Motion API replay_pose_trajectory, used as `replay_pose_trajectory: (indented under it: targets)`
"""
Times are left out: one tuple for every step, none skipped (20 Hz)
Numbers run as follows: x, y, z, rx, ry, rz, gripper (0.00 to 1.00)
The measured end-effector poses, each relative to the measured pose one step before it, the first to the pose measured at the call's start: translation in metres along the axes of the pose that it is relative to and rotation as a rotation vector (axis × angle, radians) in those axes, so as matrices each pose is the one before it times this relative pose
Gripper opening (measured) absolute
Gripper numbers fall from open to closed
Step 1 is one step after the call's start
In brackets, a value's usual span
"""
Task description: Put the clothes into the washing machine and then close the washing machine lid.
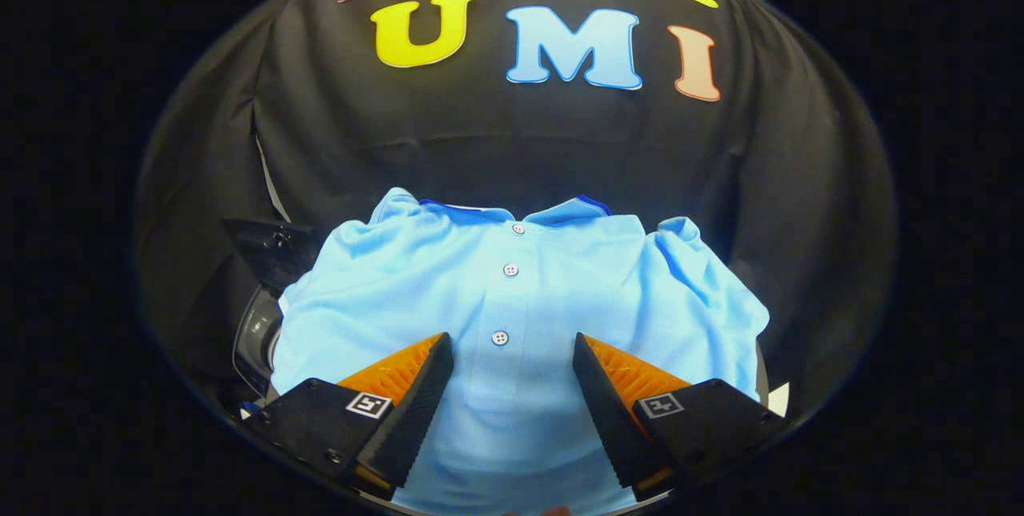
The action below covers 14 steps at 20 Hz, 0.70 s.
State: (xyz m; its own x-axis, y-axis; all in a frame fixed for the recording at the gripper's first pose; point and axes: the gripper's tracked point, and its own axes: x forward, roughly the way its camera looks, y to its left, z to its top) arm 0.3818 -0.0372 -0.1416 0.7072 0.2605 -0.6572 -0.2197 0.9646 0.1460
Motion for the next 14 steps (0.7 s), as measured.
replay_pose_trajectory:
  targets:
    - [0.00134, 0.00206, 0.00356, -0.01688, -0.00700, 0.00126, 0.96]
    - [-0.00049, 0.00116, 0.00234, -0.01093, -0.00593, -0.00216, 0.96]
    - [0.00007, -0.00064, -0.00155, 0.00135, -0.00536, -0.00391, 0.96]
    - [0.00024, -0.00035, -0.00032, 0.00841, -0.00603, -0.00280, 0.96]
    - [0.00061, 0.00092, 0.00006, 0.00598, -0.01230, -0.00361, 0.96]
    - [0.00033, 0.00067, 0.00060, -0.00380, -0.01432, -0.00215, 0.96]
    - [-0.00051, 0.00103, 0.00015, -0.00630, -0.01968, -0.00294, 0.97]
    - [0.00034, -0.00049, 0.00302, 0.00204, -0.01067, -0.00217, 0.97]
    - [-0.00151, 0.00069, -0.00196, 0.01077, 0.00770, 0.00686, 0.97]
    - [0.00303, 0.00072, -0.00094, 0.00062, -0.00514, -0.00104, 0.95]
    - [-0.00082, -0.00043, -0.00224, -0.00682, 0.00639, 0.00178, 0.91]
    - [0.00051, 0.00352, 0.00319, 0.00486, -0.00804, 0.02543, 0.91]
    - [0.00231, 0.00387, -0.00295, 0.00326, 0.00665, 0.01806, 0.72]
    - [-0.00229, -0.00088, -0.00086, 0.01268, 0.00957, -0.00232, 0.53]
